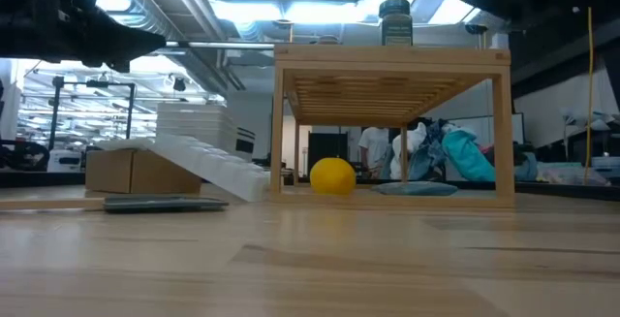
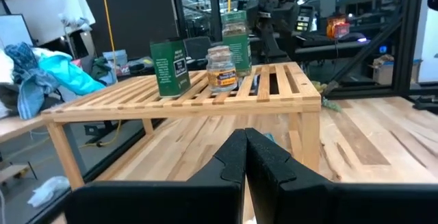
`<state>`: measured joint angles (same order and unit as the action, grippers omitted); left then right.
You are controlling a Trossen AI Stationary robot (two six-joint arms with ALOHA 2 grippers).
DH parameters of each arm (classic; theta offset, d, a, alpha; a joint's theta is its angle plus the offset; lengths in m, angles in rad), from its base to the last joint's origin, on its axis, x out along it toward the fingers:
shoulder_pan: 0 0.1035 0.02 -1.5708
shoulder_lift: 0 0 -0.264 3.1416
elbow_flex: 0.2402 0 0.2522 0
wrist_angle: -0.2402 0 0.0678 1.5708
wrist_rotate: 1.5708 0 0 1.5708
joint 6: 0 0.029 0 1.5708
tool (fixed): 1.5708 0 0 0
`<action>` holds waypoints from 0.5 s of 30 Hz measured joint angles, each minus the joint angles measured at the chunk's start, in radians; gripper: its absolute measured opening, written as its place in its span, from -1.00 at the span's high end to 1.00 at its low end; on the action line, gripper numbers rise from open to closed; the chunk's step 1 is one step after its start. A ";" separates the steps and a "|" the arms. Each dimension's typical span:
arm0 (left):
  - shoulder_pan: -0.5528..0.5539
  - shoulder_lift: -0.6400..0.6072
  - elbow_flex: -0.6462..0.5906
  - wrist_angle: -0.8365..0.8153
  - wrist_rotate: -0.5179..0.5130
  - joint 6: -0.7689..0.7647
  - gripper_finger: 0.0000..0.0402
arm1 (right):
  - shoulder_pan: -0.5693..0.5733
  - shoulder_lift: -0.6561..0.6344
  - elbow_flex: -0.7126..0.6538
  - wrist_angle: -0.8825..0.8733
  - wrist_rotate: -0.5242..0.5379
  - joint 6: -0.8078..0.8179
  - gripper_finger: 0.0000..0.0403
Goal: Shelf spices
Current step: Remove the green seasoning bottle from the shelf
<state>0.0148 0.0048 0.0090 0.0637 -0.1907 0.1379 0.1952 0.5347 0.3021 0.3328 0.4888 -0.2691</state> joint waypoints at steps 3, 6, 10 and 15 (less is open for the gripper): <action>0.000 0.000 0.000 0.000 0.000 -0.028 1.00 | -0.002 0.088 0.060 -0.045 0.017 0.001 -0.23; 0.000 0.000 0.000 0.000 0.000 -0.056 1.00 | -0.031 0.175 0.097 -0.054 0.015 0.001 -0.23; 0.000 0.000 0.000 -0.002 0.000 -0.064 1.00 | -0.120 0.266 0.128 -0.054 0.015 0.019 -0.23; 0.000 0.000 0.000 -0.023 0.000 -0.064 1.00 | -0.253 0.327 0.148 -0.055 -0.162 0.096 -0.23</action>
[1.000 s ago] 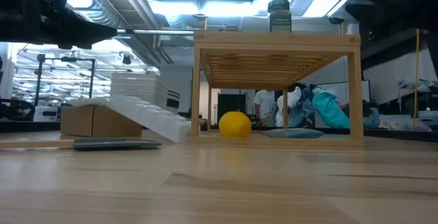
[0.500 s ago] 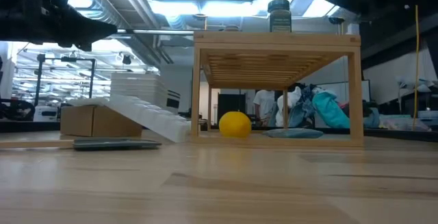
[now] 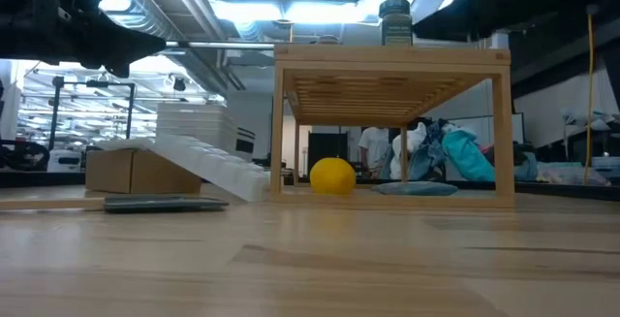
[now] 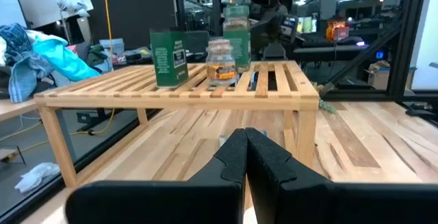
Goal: Shelf spices
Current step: Remove the green seasoning bottle from the shelf
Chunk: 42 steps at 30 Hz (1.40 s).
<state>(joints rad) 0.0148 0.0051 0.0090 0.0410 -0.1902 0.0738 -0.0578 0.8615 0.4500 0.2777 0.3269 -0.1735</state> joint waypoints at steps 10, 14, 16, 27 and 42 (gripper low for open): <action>0.000 0.000 0.000 -0.001 0.007 -0.002 1.00 | -0.185 0.054 0.003 0.013 -0.364 0.121 -0.23; 0.000 0.000 0.000 -0.001 0.007 -0.004 1.00 | -0.206 0.076 0.003 0.018 -0.377 0.147 -0.23; 0.000 0.000 0.000 -0.001 0.007 -0.007 1.00 | -0.205 0.091 0.003 0.020 -0.402 0.168 -0.23; 0.000 0.000 0.000 -0.001 0.007 -0.007 1.00 | -0.204 0.149 0.003 0.097 -0.435 0.195 -0.23; 0.000 0.000 0.000 -0.002 0.007 -0.103 1.00 | -0.204 0.149 0.003 0.120 -0.487 0.233 -0.23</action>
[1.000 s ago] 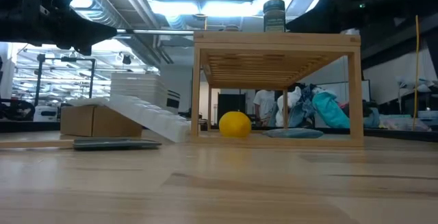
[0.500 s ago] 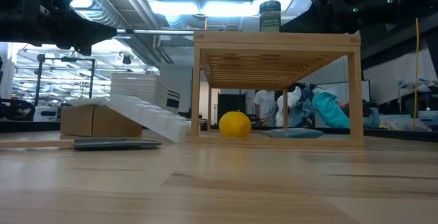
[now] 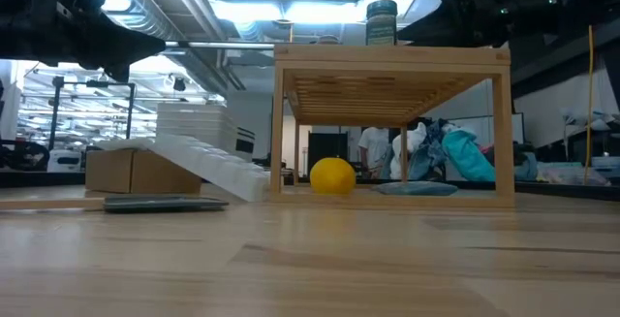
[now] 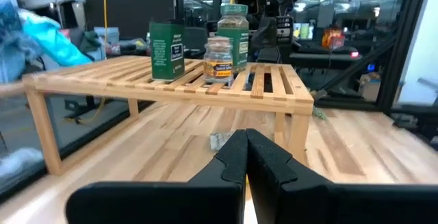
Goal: Shelf spices
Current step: Remove the green seasoning bottle from the shelf
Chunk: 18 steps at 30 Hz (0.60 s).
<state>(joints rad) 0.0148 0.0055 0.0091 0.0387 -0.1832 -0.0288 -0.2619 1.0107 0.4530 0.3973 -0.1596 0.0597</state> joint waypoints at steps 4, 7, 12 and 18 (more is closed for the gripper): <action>0.000 0.005 0.000 0.000 0.000 -0.032 1.00 | 0.000 0.000 0.000 0.005 0.001 0.000 -0.23; 0.000 0.005 0.000 0.000 0.000 -0.009 1.00 | 0.000 0.000 0.000 0.005 0.020 0.000 -0.23; 0.000 0.005 0.000 0.000 0.000 0.003 1.00 | 0.000 0.000 0.000 0.005 0.046 -0.005 -0.23; 0.000 0.005 0.000 0.000 0.000 0.058 1.00 | 0.000 0.000 0.000 0.005 0.059 -0.011 -0.23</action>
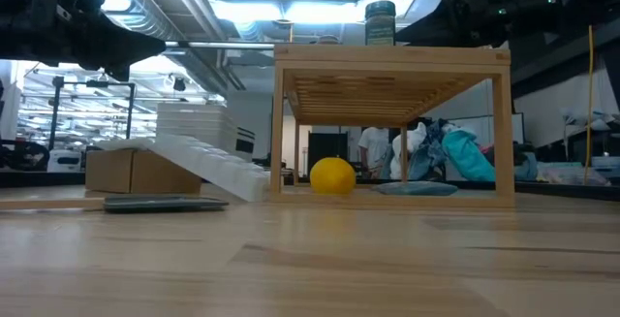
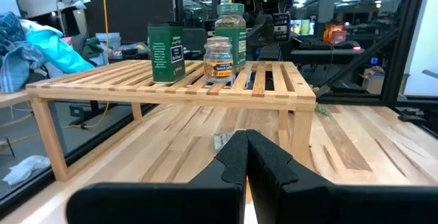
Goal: Shelf spices
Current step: Remove the green seasoning bottle from the shelf
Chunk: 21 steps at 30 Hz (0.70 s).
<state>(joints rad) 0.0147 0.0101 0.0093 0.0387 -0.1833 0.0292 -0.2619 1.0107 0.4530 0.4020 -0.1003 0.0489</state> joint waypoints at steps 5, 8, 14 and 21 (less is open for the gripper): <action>0.000 0.000 0.000 0.000 0.000 0.001 1.00 | 0.000 0.000 0.000 0.000 0.000 -0.002 -0.23; 0.000 0.000 0.000 0.000 0.000 -0.004 1.00 | 0.000 0.000 0.000 0.000 0.000 -0.003 -0.23; 0.000 0.000 0.000 0.000 0.000 -0.004 1.00 | 0.000 0.000 0.000 0.000 0.000 -0.003 -0.23; 0.000 0.000 0.000 0.000 0.000 -0.003 1.00 | 0.000 0.000 0.000 -0.008 0.000 -0.002 -0.23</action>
<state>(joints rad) 0.0147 0.0101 0.0090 0.0387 -0.1837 0.0264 -0.2619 1.0107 0.4526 0.3941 -0.1001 0.0467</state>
